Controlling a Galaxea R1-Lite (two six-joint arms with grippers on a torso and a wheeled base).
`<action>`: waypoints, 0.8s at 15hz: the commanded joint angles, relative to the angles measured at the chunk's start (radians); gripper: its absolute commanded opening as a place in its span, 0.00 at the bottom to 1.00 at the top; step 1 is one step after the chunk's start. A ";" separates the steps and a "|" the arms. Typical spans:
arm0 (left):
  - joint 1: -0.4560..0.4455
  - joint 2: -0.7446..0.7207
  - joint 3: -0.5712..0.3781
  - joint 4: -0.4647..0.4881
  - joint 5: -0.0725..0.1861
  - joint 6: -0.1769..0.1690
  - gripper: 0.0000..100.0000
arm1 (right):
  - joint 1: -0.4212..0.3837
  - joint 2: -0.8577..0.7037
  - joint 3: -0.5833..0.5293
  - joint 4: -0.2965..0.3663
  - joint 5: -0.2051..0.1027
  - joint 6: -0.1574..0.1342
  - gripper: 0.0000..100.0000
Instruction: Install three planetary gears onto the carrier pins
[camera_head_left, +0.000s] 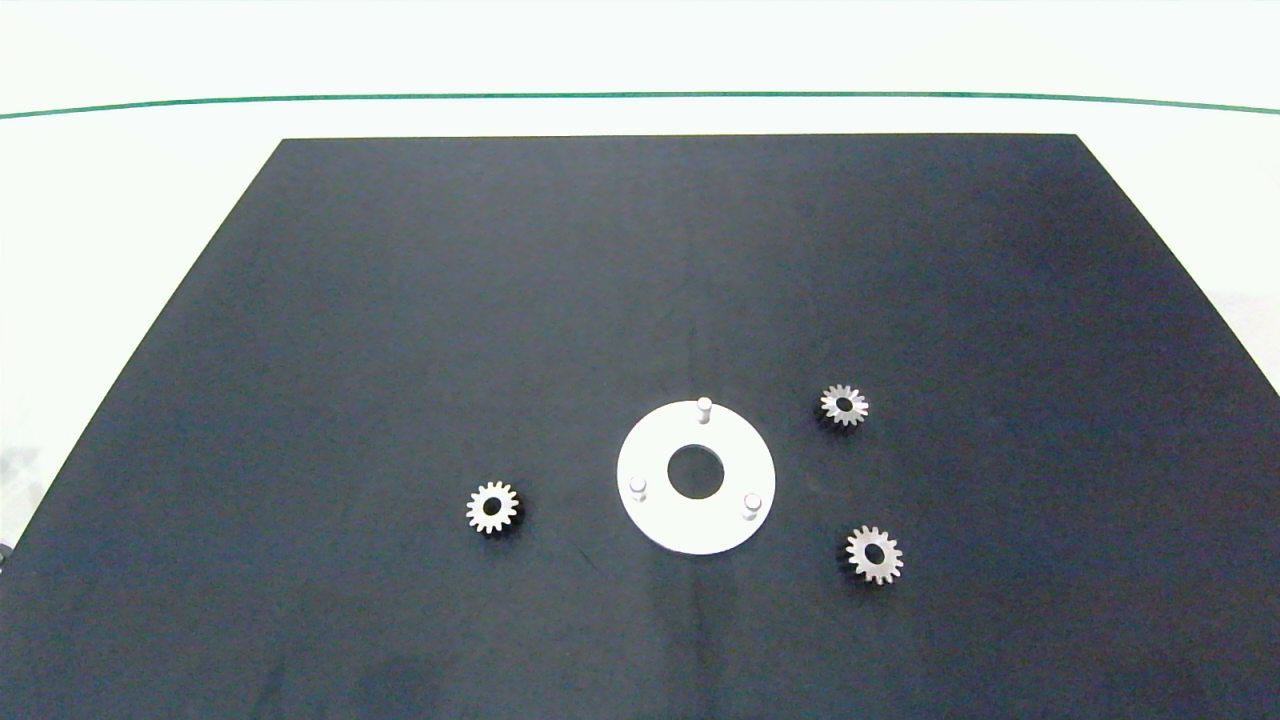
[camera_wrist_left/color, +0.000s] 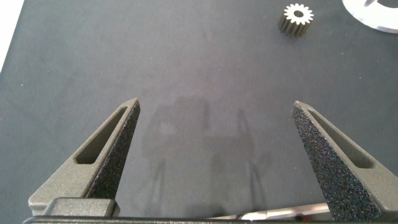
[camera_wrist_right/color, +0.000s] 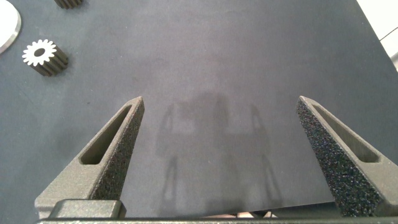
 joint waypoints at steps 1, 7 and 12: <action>-0.003 0.004 -0.048 0.028 -0.008 0.077 1.00 | 0.003 0.016 -0.019 0.028 0.010 -0.007 1.00; -0.075 0.156 -0.450 0.455 -0.002 0.113 1.00 | 0.077 0.177 -0.515 0.562 0.024 -0.113 1.00; -0.064 0.185 -0.484 0.458 0.002 0.191 1.00 | 0.114 0.461 -0.636 0.562 0.024 -0.193 1.00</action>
